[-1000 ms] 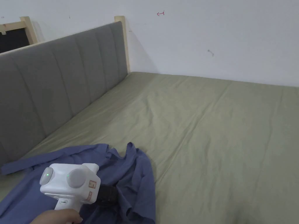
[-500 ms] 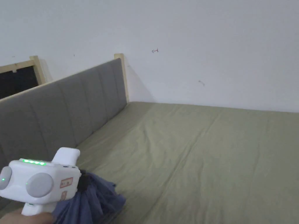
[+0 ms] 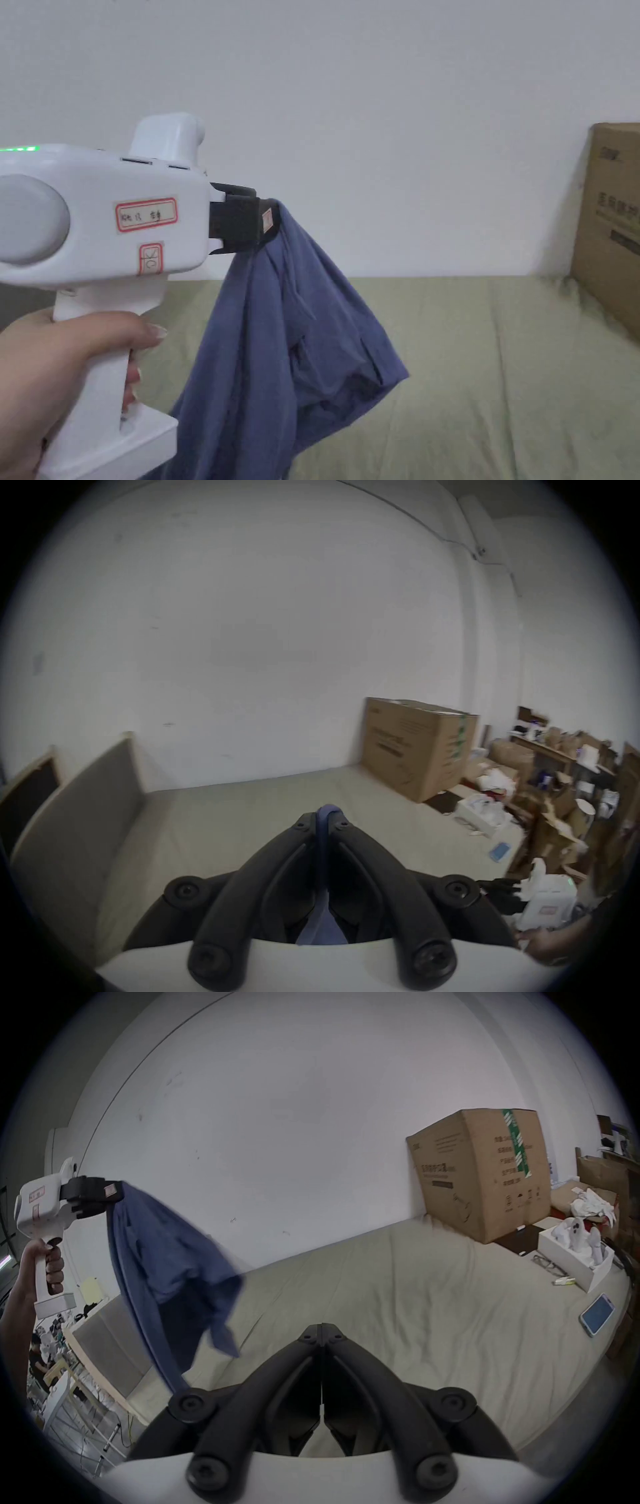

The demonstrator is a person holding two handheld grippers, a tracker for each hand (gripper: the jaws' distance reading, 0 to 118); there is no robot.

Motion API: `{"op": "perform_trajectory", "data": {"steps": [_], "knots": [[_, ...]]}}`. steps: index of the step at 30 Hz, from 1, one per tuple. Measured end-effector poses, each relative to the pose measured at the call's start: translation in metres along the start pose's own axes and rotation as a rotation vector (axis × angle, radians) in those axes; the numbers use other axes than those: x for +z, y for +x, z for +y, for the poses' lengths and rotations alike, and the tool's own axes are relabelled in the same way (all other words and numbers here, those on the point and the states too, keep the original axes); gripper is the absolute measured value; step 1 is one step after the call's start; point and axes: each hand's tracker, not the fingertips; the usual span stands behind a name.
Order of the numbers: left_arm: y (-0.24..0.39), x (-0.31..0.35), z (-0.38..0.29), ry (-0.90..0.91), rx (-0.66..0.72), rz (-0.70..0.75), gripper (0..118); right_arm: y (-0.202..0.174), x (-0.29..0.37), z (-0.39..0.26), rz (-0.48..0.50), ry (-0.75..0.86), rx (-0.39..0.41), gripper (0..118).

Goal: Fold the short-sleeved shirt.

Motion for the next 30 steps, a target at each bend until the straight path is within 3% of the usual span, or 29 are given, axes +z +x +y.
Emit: {"op": "perform_trajectory", "data": {"steps": [4,10,13,14,16,17,20,25,30], "knots": [[0.039,-0.075,-0.038,-0.134,-0.045,-0.06,4,0.023,0.011,0.003,-0.046,0.019,-0.018,0],[0.043,-0.197,-0.186,-0.564,0.145,-0.119,4,0.056,0.014,-0.01,-0.115,-0.023,-0.041,0],[0.04,-0.229,-0.268,-0.762,0.268,-0.087,11,0.07,0.01,-0.019,-0.14,-0.057,-0.061,0],[0.038,-0.232,-0.292,-0.814,0.304,-0.091,33,0.074,0.008,-0.022,-0.149,-0.071,-0.066,0],[0.036,-0.237,-0.322,-0.89,0.389,-0.114,102,0.078,0.004,-0.027,-0.158,-0.094,-0.081,0],[0.036,-0.238,-0.334,-0.908,0.411,-0.134,109,0.08,0.002,-0.029,-0.156,-0.102,-0.088,0],[0.033,-0.227,-0.331,-0.863,0.424,-0.139,107,0.081,-0.003,-0.032,-0.155,-0.116,-0.089,0],[0.008,-0.192,-0.273,-0.703,0.51,-0.102,107,0.071,-0.004,-0.023,-0.143,-0.114,-0.075,0],[-0.005,-0.083,-0.205,-0.277,0.347,0.044,107,0.054,0.008,0.001,-0.135,-0.015,0.017,0]]}}
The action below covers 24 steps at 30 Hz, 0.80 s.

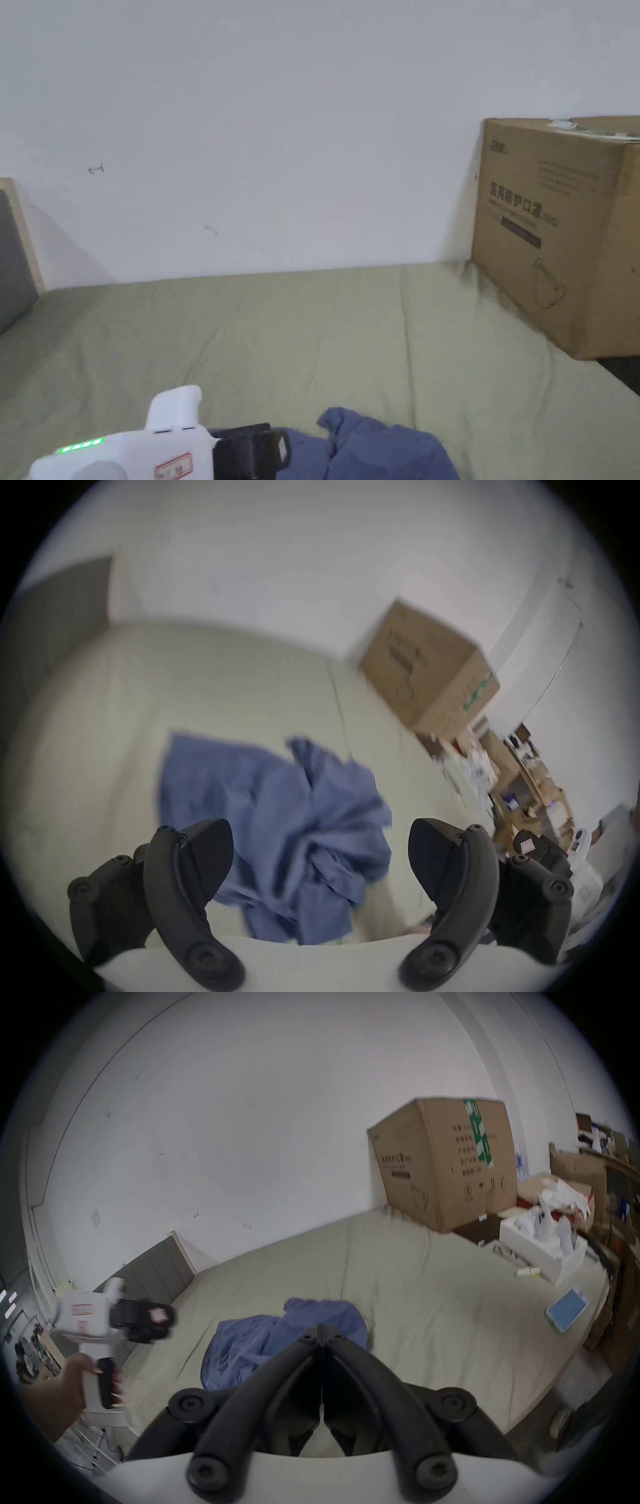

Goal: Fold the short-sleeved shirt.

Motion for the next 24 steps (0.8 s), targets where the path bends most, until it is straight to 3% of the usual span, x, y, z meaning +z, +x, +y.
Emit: {"op": "perform_trajectory", "data": {"steps": [2,3,5,6,9,12,18,24], "knots": [[0.002,0.052,-0.009,0.209,-0.067,0.055,101,-0.005,0.007,0.005,0.001,0.047,0.031,0],[0.003,0.074,-0.018,0.299,-0.089,0.095,87,-0.008,0.009,0.006,0.004,0.064,0.041,0],[0.004,0.109,-0.04,0.395,-0.11,0.155,14,-0.015,0.015,0.005,0.009,0.105,0.049,0],[0.005,0.119,-0.05,0.405,-0.112,0.202,0,-0.018,0.017,0.003,0.013,0.121,0.052,0],[-0.001,0.144,-0.084,0.475,-0.061,0.16,0,-0.029,0.027,-0.005,0.033,0.185,0.072,0],[0.002,0.154,-0.106,0.492,-0.11,0.258,0,-0.041,0.033,-0.011,0.042,0.208,0.11,0],[-0.004,0.15,-0.068,0.483,-0.118,0.229,0,-0.052,0.029,-0.011,0.082,0.196,0.156,0],[-0.076,0.031,0.034,0.001,0.001,0.162,0,-0.05,0.003,-0.014,0.086,0.142,0.15,0]]}}
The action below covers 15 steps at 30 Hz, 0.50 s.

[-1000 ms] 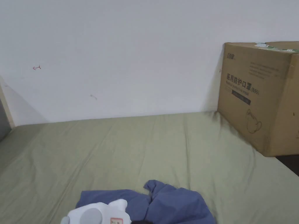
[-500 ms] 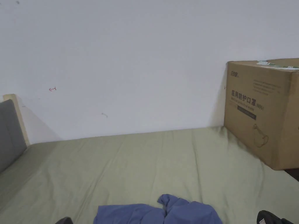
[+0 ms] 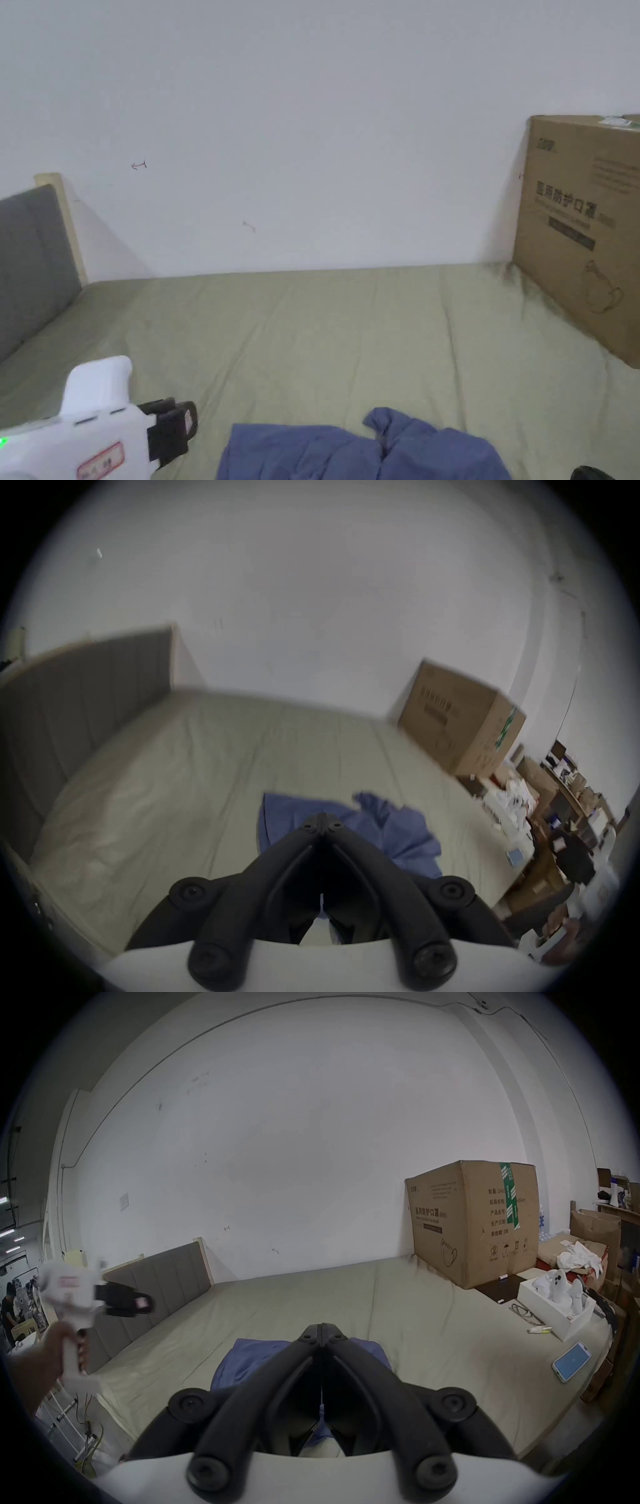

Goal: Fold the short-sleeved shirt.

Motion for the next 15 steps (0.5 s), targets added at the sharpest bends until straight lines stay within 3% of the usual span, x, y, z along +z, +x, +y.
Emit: {"op": "perform_trajectory", "data": {"steps": [2,3,5,6,7,12,15], "knots": [[-0.026,-0.062,0.015,-0.146,0.042,-0.034,0,0.003,-0.01,-0.006,0.0,-0.023,0.007,0],[-0.034,-0.085,0.019,-0.201,0.049,-0.014,11,0.004,-0.015,-0.009,0.0,-0.034,0.011,0],[-0.052,-0.137,0.019,-0.256,0.062,0.059,83,0.008,-0.028,-0.017,0.002,-0.072,0.022,0],[-0.057,-0.158,0.019,-0.284,0.063,0.072,110,0.01,-0.034,-0.02,0.0,-0.091,0.025,0],[-0.063,-0.179,0.019,-0.302,0.066,0.074,118,0.013,-0.041,-0.024,-0.001,-0.111,0.025,0],[-0.079,-0.27,0.018,-0.373,0.033,0.124,117,0.028,-0.077,-0.04,-0.024,-0.191,0.02,0],[-0.084,-0.317,0.018,-0.402,-0.035,0.163,117,0.037,-0.095,-0.048,-0.03,-0.234,-0.028,0]]}}
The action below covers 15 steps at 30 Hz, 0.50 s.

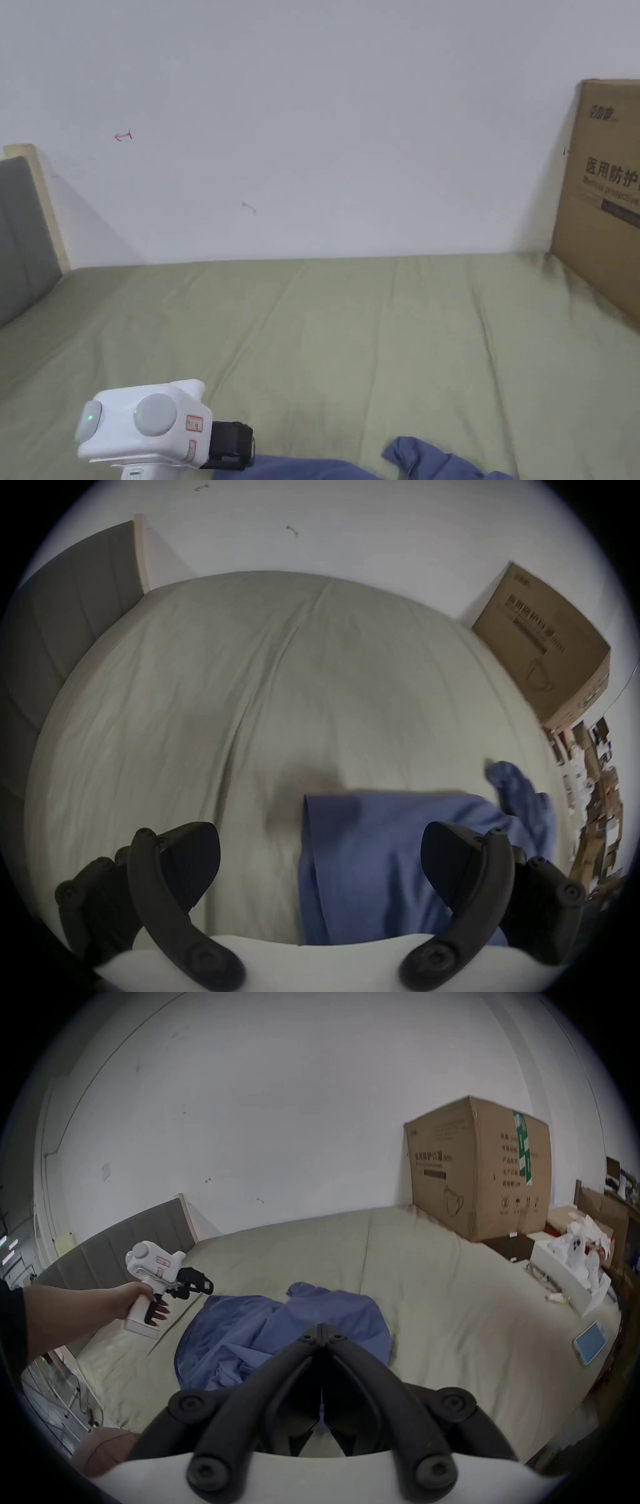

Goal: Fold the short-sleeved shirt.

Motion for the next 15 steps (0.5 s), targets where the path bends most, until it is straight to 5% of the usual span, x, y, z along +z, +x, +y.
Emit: {"op": "perform_trajectory", "data": {"steps": [5,6,8,9,12,15], "knots": [[0.009,-0.059,-0.013,-0.115,-0.154,0.07,118,0.01,-0.022,-0.008,-0.013,-0.043,-0.045,0],[0.012,-0.05,-0.015,-0.029,-0.16,0.065,118,0.011,-0.024,-0.01,-0.02,-0.05,-0.043,0],[0.016,-0.042,-0.021,-0.004,-0.128,0.07,106,0.012,-0.024,-0.011,-0.03,-0.059,-0.044,0],[0.018,-0.032,-0.029,0.036,-0.125,0.077,93,0.012,-0.022,-0.011,-0.03,-0.058,-0.047,0],[0.024,-0.006,-0.041,0.117,-0.182,0.093,3,0.01,-0.016,-0.01,-0.028,-0.046,-0.056,0],[0.023,0.016,-0.052,0.137,-0.149,0.058,3,0.011,-0.01,-0.001,0.01,-0.03,-0.077,0]]}}
